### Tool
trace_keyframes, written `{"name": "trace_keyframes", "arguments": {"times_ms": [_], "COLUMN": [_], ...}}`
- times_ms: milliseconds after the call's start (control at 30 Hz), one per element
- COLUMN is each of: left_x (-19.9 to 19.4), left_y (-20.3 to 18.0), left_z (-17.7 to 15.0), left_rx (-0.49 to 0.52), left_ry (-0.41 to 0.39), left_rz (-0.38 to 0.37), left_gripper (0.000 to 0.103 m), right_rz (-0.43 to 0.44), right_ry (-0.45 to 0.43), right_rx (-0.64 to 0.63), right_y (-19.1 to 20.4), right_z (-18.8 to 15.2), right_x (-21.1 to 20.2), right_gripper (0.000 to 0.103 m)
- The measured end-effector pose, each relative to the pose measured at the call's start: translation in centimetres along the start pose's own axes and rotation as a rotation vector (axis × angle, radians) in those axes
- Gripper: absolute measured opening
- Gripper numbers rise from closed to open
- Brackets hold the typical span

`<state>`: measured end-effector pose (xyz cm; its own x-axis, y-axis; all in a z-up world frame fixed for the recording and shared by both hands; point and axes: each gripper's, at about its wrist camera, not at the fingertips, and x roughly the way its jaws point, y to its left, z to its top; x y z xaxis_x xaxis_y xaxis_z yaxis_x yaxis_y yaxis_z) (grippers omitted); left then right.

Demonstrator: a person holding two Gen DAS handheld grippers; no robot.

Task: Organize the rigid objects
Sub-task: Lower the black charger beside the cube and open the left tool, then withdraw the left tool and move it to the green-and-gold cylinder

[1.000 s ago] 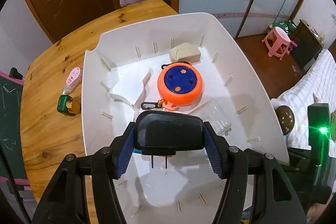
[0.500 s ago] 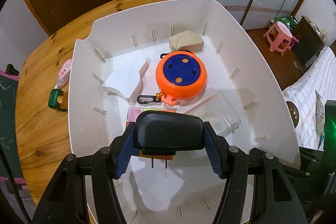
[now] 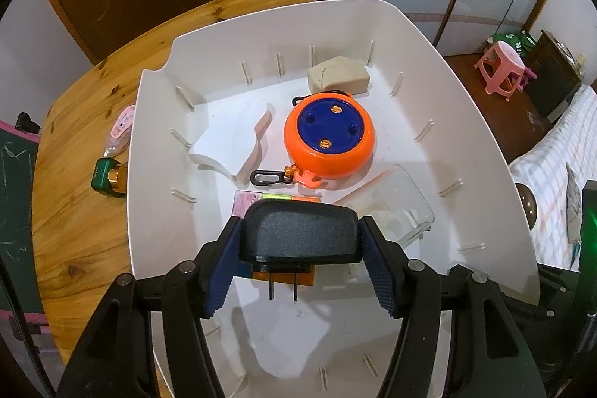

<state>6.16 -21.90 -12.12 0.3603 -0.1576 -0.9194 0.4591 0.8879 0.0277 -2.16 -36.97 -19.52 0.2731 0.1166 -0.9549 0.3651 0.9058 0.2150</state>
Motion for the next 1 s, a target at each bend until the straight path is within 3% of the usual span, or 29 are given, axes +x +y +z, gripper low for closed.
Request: {"name": "trace_keyframes", "arguments": {"times_ms": [33, 100, 133, 700, 1000], "left_x": [-0.1, -0.2, -0.3, -2.2, -5.4], "left_y": [0.0, 0.1, 0.1, 0.3, 3.3], "left_z": [0.0, 0.0, 0.0, -0.6, -1.7], "left_rx": [-0.001, -0.005, -0.008, 0.008, -0.035], "left_ry": [-0.001, -0.003, -0.008, -0.047, -0.099], "left_rz": [0.001, 0.012, 0.016, 0.021, 0.05], "left_gripper": [0.07, 0.085, 0.086, 0.087, 0.087], "right_rz": [0.0, 0.001, 0.0, 0.003, -0.037], "right_ry": [0.0, 0.0, -0.001, -0.003, -0.013], "right_rx": [0.0, 0.001, 0.0, 0.006, -0.001], "right_y": [0.0, 0.0, 0.1, 0.0, 0.9], "right_z": [0.0, 0.0, 0.0, 0.0, -0.1], "right_x": [0.0, 0.0, -0.1, -0.1, -0.2], "right_gripper": [0.02, 0.02, 0.021, 0.021, 0.021]}}
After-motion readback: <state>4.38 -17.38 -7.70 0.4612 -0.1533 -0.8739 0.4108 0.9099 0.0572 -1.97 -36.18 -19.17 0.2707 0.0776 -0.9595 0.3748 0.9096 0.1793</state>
